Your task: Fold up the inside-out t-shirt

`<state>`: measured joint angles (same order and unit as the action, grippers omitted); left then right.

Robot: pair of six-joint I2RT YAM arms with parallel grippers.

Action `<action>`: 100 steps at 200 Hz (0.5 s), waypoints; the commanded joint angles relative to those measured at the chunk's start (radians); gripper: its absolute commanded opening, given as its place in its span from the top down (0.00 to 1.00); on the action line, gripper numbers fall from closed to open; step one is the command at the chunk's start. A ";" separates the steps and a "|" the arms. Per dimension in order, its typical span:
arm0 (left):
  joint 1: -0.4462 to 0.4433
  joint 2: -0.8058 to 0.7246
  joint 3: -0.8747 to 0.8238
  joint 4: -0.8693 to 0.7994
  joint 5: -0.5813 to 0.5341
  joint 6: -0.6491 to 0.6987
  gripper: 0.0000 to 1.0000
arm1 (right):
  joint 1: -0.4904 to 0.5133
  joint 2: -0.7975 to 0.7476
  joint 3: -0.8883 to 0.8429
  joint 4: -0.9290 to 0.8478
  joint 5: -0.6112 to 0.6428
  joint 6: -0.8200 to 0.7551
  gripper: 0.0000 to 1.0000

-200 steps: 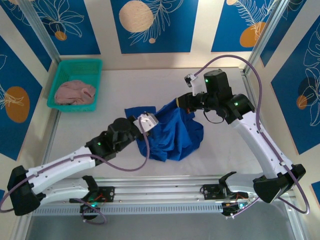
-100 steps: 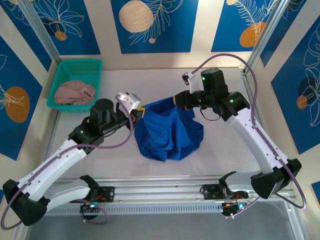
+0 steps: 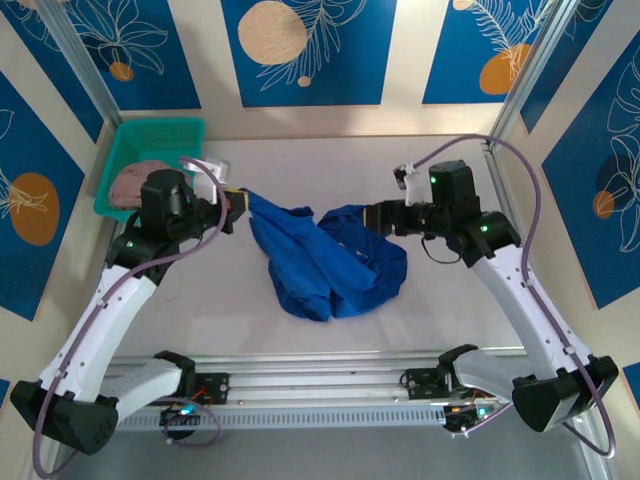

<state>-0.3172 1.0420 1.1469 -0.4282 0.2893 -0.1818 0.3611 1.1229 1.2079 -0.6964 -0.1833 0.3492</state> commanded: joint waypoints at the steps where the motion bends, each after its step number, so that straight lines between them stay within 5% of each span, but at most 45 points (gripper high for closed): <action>1: 0.059 0.003 0.044 -0.051 0.042 -0.046 1.00 | -0.005 0.070 -0.108 0.054 0.069 0.075 0.41; 38: 0.105 -0.005 0.043 -0.057 0.056 -0.051 1.00 | -0.010 0.273 -0.145 0.145 0.249 0.070 0.41; 100: 0.121 -0.013 0.027 -0.053 0.052 -0.049 1.00 | 0.011 0.664 -0.042 0.217 0.321 0.055 0.47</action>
<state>-0.2153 1.0466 1.1572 -0.4885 0.3191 -0.2123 0.3607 1.7008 1.1065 -0.5121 0.0803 0.4004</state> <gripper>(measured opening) 0.036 0.556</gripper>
